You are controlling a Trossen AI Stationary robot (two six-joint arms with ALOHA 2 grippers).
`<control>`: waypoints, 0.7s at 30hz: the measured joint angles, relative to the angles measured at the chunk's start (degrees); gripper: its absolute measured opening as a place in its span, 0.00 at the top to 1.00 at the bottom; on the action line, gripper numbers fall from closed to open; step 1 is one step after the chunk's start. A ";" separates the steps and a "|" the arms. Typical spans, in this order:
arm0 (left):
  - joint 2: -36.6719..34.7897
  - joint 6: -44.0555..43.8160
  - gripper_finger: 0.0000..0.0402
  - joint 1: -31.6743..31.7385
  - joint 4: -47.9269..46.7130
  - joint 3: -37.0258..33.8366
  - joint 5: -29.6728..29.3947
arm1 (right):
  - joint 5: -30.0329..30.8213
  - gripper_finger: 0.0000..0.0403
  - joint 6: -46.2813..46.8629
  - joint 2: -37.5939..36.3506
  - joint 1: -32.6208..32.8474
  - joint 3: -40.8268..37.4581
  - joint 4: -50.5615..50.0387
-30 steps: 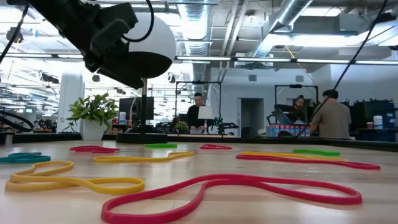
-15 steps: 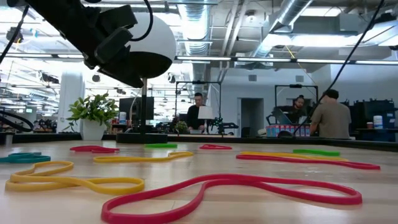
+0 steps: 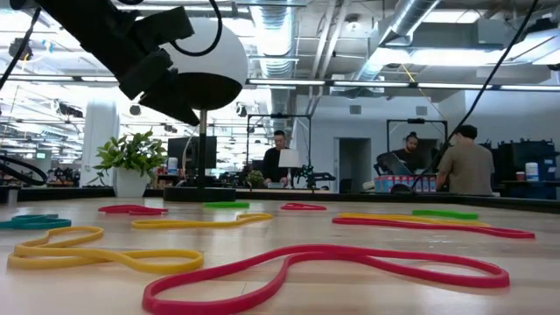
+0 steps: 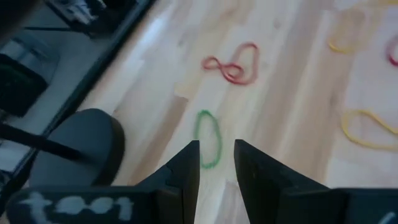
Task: Pick and place items into bin
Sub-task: Put the blue rubber band into the black bin
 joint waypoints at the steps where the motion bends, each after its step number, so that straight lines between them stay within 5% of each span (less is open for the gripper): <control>1: 0.00 1.16 0.77 0.11 -0.29 0.00 1.31 | 1.55 0.83 0.82 0.31 0.00 -0.01 1.95; 7: -0.02 4.64 0.77 2.14 -2.37 0.00 7.16 | 12.38 0.83 -4.76 0.62 0.01 0.00 11.98; 14: -0.04 6.32 0.77 6.12 -4.18 0.21 12.35 | 16.36 0.83 -9.60 -2.38 -0.24 0.02 6.61; 18: -0.94 6.86 0.77 6.65 -11.42 2.99 24.20 | 20.88 0.83 -16.92 -3.72 -0.26 0.02 5.36; 21: -2.23 8.48 0.77 5.78 -12.65 4.47 36.67 | 31.05 0.83 -30.48 -4.11 -1.03 0.00 6.71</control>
